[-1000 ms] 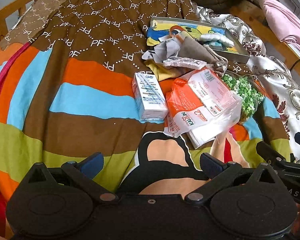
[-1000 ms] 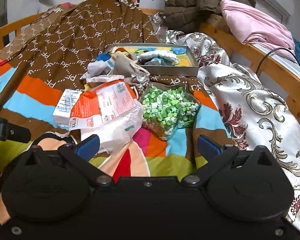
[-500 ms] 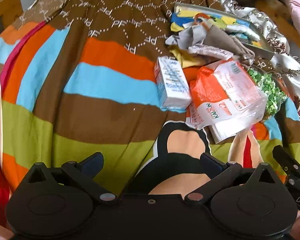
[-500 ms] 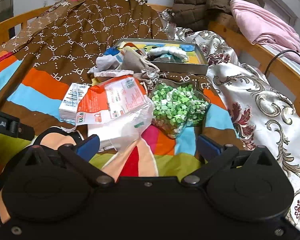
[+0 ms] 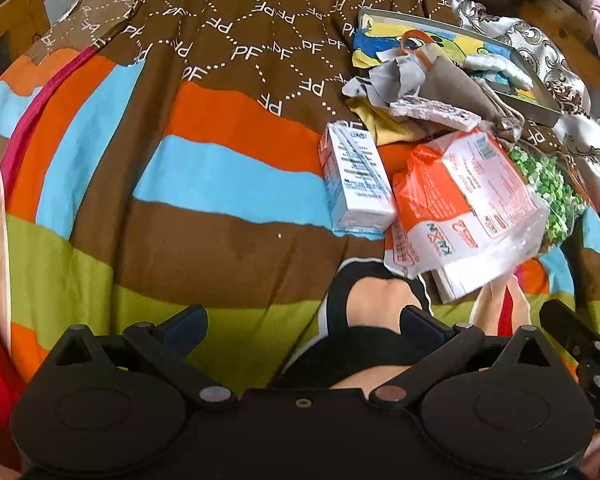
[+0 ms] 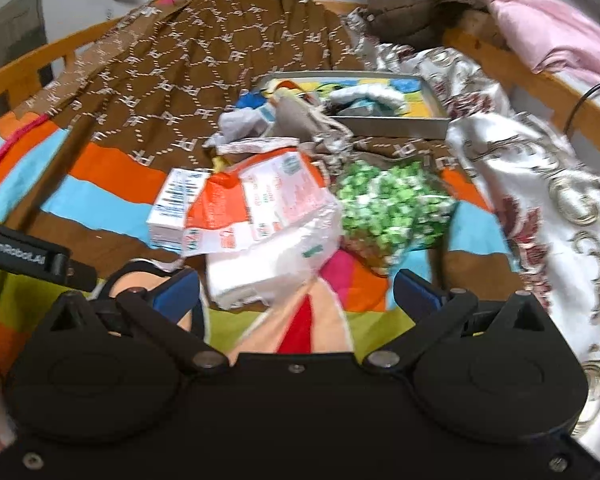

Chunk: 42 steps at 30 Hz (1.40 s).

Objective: Organize soft objects
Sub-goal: 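Grasp the cartoon-printed sticker sheet with the left tool while the right tool grasps the beige drawstring pouch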

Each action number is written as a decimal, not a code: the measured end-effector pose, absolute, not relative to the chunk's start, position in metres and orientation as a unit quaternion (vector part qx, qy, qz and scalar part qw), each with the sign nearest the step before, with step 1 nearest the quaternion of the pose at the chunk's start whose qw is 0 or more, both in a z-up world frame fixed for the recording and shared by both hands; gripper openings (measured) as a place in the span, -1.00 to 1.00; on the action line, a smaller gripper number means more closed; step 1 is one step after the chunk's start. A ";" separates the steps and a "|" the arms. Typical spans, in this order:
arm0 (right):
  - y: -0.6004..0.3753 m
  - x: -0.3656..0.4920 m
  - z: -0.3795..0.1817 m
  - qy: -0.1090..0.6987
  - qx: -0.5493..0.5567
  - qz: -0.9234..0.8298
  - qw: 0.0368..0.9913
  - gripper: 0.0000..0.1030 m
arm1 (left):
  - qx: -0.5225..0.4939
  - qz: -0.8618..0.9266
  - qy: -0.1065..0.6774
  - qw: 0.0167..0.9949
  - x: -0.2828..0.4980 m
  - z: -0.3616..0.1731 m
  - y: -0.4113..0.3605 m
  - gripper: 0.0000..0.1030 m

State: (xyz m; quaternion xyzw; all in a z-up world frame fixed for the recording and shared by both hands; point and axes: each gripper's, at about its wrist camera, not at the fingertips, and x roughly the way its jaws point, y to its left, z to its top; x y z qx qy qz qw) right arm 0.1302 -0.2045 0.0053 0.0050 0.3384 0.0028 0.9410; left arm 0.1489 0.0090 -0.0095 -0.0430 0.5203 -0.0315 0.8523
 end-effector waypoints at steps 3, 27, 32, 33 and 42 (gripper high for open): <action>-0.204 0.138 0.007 0.331 0.016 0.021 0.943 0.99 | -0.031 -0.033 0.512 0.858 0.157 -0.008 0.007 0.98; -0.203 0.230 0.013 0.194 -0.118 0.025 0.974 0.99 | -0.154 -0.124 0.339 0.920 0.237 -0.008 -0.013 0.98; -0.213 0.252 0.004 0.185 -0.123 0.005 0.975 0.99 | -0.206 -0.127 0.362 0.900 0.264 -0.023 -0.015 0.98; -0.215 0.257 0.003 0.187 -0.122 0.001 0.975 0.99 | -0.214 -0.129 0.367 0.896 0.268 -0.026 -0.015 0.98; -0.237 0.303 -0.012 0.205 -0.075 -0.015 0.976 0.99 | -0.290 -0.150 0.402 0.855 0.299 -0.047 -0.019 0.97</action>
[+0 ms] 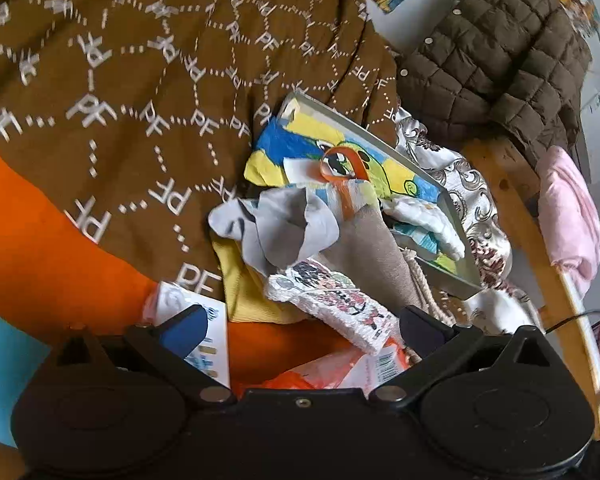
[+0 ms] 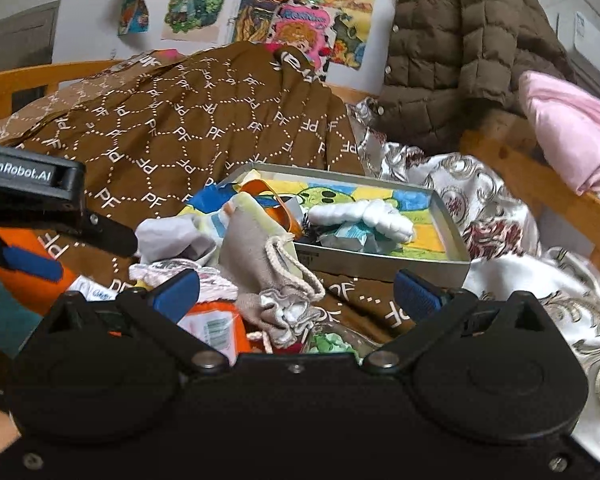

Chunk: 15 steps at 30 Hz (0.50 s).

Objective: Organize soft objects
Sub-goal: 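Grasp the cartoon-printed sticker sheet with the left tool while the right tool grasps the beige drawstring pouch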

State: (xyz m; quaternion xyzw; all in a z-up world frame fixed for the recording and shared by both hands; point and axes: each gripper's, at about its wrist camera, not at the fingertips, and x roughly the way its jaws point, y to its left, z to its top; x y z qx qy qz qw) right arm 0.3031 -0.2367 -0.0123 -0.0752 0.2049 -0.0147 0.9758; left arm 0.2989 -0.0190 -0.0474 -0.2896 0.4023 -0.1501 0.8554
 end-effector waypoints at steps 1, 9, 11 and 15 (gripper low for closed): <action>-0.239 0.307 -0.013 0.207 -0.069 -0.014 0.976 0.99 | -0.304 -0.154 0.407 0.847 0.302 -0.050 -0.018 0.96; -0.262 0.336 -0.022 0.227 -0.023 -0.008 0.974 0.76 | -0.378 -0.169 0.440 0.797 0.319 -0.066 -0.018 0.80; -0.265 0.343 -0.024 0.236 -0.017 -0.006 0.972 0.65 | -0.396 -0.172 0.445 0.784 0.321 -0.069 -0.019 0.74; -0.266 0.354 -0.031 0.255 -0.010 0.000 0.967 0.44 | -0.423 -0.174 0.447 0.768 0.326 -0.074 -0.021 0.67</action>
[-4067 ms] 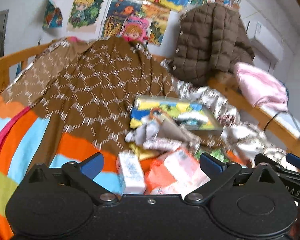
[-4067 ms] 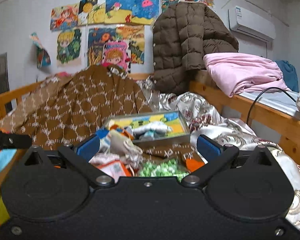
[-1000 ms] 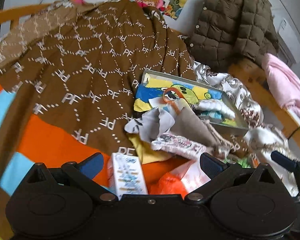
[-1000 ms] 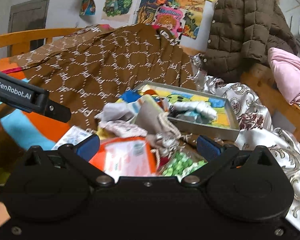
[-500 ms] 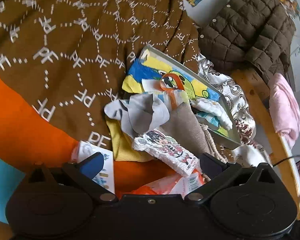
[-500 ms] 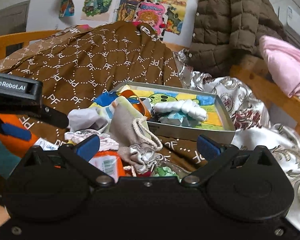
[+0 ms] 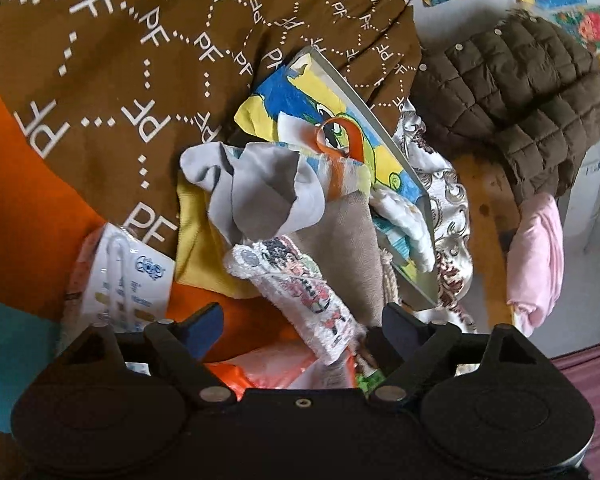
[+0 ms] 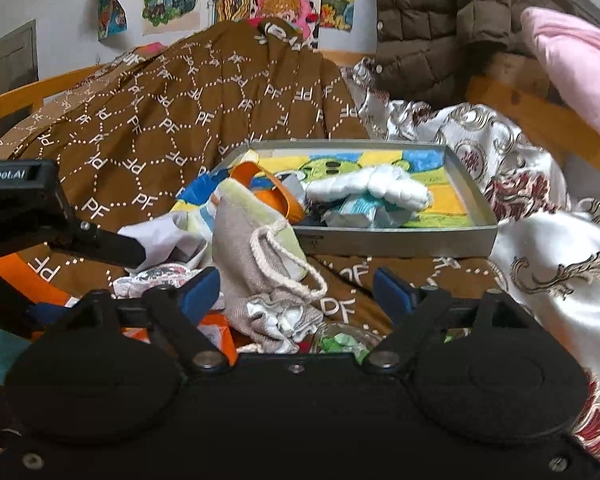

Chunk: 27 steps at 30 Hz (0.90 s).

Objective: Organize soft objects
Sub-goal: 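Grasp the cartoon-printed sticker sheet with the left tool while the right tool grasps the beige drawstring pouch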

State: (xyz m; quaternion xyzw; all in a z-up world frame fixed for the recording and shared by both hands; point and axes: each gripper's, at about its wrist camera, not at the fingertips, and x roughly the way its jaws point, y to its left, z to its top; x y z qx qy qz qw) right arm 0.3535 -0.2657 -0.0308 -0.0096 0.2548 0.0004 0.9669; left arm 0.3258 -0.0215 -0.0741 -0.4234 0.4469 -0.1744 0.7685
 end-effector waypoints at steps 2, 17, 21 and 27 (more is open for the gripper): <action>-0.266 0.358 -0.035 0.263 -0.004 0.003 0.965 0.38 | -0.433 -0.169 0.446 0.765 0.329 -0.076 -0.021 0.61; -0.263 0.372 -0.051 0.289 0.029 0.015 0.957 -0.30 | -0.455 -0.165 0.444 0.754 0.339 -0.084 -0.019 -0.20; -0.261 0.372 -0.053 0.293 0.036 0.019 0.955 -0.39 | -0.449 -0.170 0.441 0.758 0.341 -0.083 -0.019 -0.51; -0.252 0.369 -0.052 0.290 0.010 0.019 0.957 -0.53 | -0.445 -0.174 0.435 0.763 0.341 -0.082 -0.020 -0.57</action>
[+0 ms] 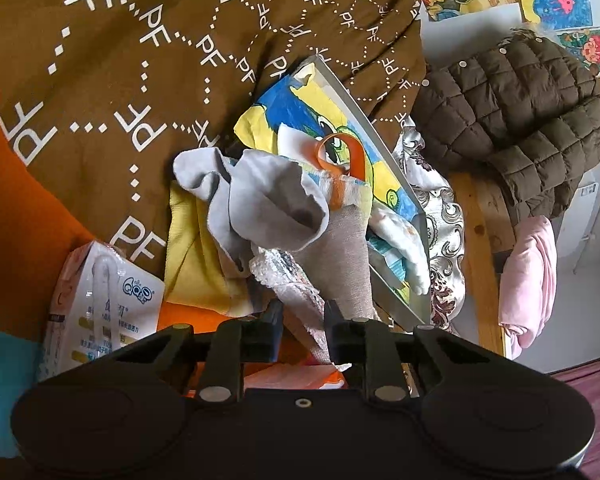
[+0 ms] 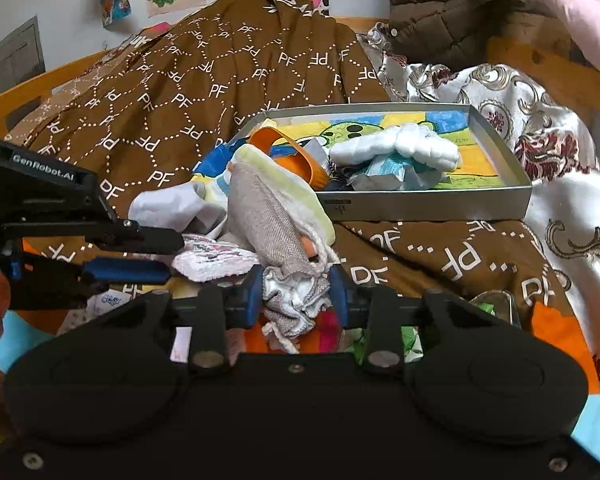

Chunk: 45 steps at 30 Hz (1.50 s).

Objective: Organize soft objects

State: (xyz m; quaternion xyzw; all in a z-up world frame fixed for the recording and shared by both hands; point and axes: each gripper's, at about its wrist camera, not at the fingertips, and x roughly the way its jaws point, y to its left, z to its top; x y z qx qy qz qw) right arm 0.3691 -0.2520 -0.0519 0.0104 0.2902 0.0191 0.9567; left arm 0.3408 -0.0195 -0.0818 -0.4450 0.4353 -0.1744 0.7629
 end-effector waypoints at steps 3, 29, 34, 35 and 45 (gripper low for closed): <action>-0.247 0.367 -0.051 0.284 -0.004 0.017 0.959 -0.57 | -0.439 -0.180 0.433 0.767 0.340 -0.081 -0.020 -0.71; -0.262 0.302 0.026 0.149 -0.015 -0.031 0.988 -0.62 | -0.336 -0.233 0.329 0.851 0.292 0.002 -0.024 -1.00; -0.276 0.302 0.026 0.148 -0.003 -0.036 0.988 -0.62 | -0.324 -0.204 0.377 0.843 0.300 -0.022 -0.025 -0.79; -0.277 0.303 0.025 0.151 0.000 -0.035 0.988 -0.62 | -0.324 -0.193 0.381 0.844 0.301 -0.025 -0.024 -0.63; -0.260 0.318 0.013 0.168 -0.005 -0.021 0.985 -0.61 | -0.283 -0.116 0.402 0.863 0.327 -0.045 0.009 0.15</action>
